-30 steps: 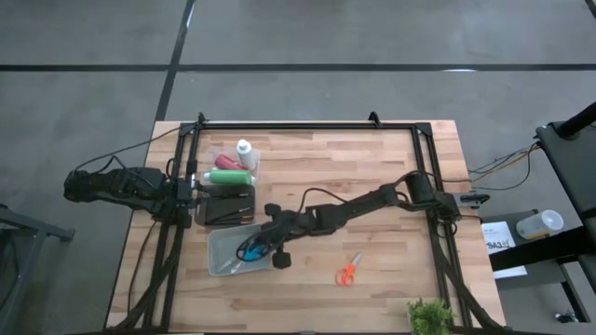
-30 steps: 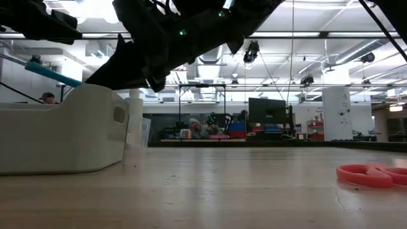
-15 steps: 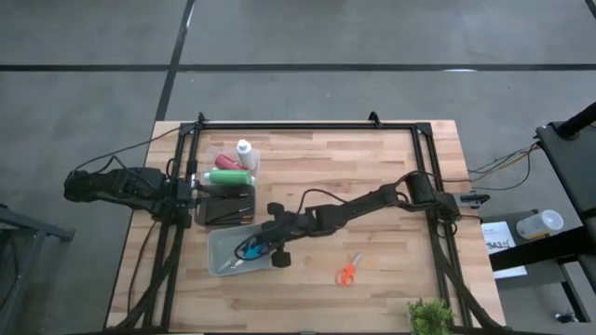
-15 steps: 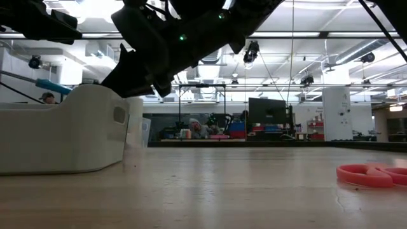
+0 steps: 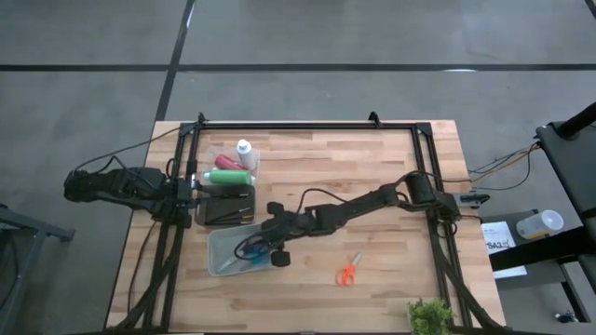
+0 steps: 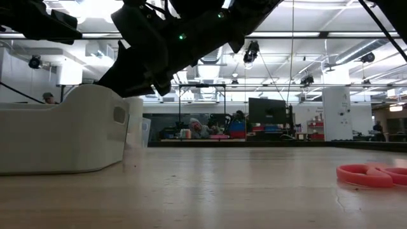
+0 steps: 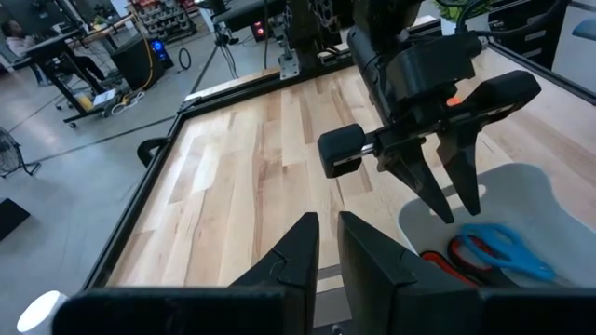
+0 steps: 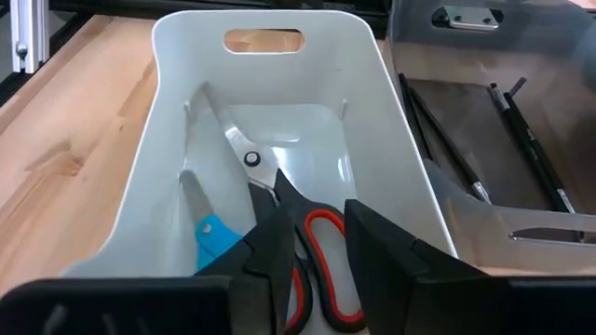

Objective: Pick & Place Paint Supplies
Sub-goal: Put the orange scissors into the gray bin

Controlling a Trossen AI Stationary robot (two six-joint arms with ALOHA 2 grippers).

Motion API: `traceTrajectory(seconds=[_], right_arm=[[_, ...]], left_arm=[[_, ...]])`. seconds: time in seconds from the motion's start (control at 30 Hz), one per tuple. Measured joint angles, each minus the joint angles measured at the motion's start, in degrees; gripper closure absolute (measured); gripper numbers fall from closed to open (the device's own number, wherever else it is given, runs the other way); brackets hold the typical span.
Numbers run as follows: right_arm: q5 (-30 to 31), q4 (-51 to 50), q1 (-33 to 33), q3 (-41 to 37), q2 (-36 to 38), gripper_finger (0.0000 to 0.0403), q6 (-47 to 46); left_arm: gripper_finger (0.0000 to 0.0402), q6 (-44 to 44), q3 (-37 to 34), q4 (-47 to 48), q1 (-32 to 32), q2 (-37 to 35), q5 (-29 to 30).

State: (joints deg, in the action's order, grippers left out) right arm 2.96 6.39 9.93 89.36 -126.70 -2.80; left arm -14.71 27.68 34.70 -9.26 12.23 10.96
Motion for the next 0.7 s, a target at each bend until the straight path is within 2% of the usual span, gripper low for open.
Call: traceTrajectory(seconds=[0.27, 0.5, 0.7], right_arm=[[1.07, -5.02, 3.25, -0.37, 5.26, 0.0307, 3.03], [16.11, -7.75, 11.15, -7.2, 12.41, 0.0307, 2.83], [20.97, -8.41, 16.29, -18.8, 19.66, 0.0307, -5.04]], left_arm=[[0.0351, 0.01, 0.0, 0.02, 0.02, 0.02, 0.0], [0.0351, 0.01, 0.02, 0.09, 0.02, 0.04, 0.0], [0.0351, 0.01, 0.02, 0.07, 0.02, 0.02, 0.0]])
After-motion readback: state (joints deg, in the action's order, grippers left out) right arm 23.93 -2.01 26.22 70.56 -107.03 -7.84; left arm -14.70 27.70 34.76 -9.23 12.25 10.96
